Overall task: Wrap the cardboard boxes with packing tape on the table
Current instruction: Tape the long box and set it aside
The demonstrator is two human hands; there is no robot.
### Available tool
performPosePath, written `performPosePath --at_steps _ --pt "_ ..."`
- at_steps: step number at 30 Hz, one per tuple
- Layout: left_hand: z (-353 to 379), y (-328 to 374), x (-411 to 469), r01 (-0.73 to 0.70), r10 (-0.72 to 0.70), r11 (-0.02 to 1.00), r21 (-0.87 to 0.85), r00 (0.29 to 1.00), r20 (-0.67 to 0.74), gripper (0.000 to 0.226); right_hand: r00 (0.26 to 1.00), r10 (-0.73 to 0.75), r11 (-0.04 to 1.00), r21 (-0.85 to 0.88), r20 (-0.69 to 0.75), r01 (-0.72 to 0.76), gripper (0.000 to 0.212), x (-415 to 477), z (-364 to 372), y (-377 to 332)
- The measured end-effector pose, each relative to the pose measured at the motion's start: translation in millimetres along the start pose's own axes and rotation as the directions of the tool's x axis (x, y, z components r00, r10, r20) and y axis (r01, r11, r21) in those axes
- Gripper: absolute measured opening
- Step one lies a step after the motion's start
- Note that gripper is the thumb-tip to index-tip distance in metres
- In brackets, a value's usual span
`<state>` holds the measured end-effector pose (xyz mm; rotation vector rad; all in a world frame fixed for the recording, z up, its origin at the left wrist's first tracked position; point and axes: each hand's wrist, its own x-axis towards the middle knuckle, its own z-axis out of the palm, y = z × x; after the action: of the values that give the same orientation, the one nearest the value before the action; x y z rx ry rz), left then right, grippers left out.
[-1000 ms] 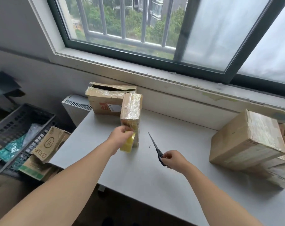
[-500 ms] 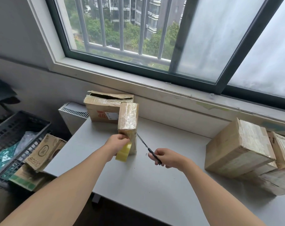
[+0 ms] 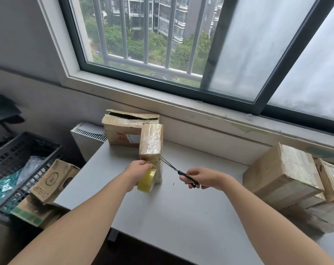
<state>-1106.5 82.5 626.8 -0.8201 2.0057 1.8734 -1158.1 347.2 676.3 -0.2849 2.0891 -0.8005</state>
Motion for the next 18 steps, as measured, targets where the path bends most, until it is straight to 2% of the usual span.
performPosePath --at_steps 5,9,12,18 --pt "0 -10 1 0.014 -0.013 1.0 -0.024 1.0 0.016 0.01 0.996 0.028 0.996 -0.081 0.079 -0.022 0.049 1 -8 -9" --pt "0 -13 1 0.008 -0.007 1.0 -0.02 1.0 0.023 0.011 0.996 0.042 0.993 -0.116 0.073 -0.034 0.043 4 -10 -14" --pt "-3 -13 -2 -0.003 0.003 1.0 -0.002 1.0 0.031 0.004 0.994 0.06 0.991 -0.129 0.089 -0.048 0.046 4 -14 -17" --pt "-11 -13 2 -0.03 0.03 0.999 0.032 1.0 0.0 0.006 0.988 0.084 0.99 -0.123 0.126 -0.068 0.051 6 -18 -13"
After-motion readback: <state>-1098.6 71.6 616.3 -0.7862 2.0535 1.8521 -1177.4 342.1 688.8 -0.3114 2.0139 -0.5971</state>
